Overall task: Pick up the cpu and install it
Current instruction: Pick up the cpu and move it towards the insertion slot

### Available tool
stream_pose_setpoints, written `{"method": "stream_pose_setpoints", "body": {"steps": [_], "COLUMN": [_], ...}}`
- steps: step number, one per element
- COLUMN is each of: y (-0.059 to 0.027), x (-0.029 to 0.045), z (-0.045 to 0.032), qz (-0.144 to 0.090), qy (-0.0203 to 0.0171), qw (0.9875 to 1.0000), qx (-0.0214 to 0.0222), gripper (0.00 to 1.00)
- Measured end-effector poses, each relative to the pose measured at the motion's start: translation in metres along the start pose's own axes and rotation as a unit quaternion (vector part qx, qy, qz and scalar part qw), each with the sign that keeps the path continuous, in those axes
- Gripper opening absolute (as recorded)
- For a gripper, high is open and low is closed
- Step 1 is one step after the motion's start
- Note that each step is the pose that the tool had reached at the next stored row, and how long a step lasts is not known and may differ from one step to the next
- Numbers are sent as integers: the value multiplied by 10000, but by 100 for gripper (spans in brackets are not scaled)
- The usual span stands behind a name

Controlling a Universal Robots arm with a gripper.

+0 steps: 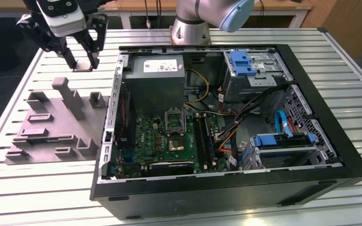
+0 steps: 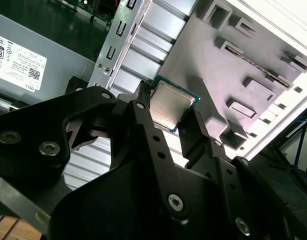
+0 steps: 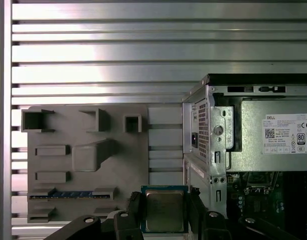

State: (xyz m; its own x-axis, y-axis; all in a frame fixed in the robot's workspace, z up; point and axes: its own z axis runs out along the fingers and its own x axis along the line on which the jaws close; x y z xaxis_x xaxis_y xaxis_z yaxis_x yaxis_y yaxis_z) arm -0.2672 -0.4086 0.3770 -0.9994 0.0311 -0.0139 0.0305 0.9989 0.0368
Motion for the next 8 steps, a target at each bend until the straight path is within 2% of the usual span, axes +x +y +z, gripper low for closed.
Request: {"method": "stream_pose_setpoints", "body": {"steps": [8], "y": [1], "x": [-21], "z": [0], "qz": [0], "qy": [0], "qw": [10000], "qx": [0], "gripper": [47]}}
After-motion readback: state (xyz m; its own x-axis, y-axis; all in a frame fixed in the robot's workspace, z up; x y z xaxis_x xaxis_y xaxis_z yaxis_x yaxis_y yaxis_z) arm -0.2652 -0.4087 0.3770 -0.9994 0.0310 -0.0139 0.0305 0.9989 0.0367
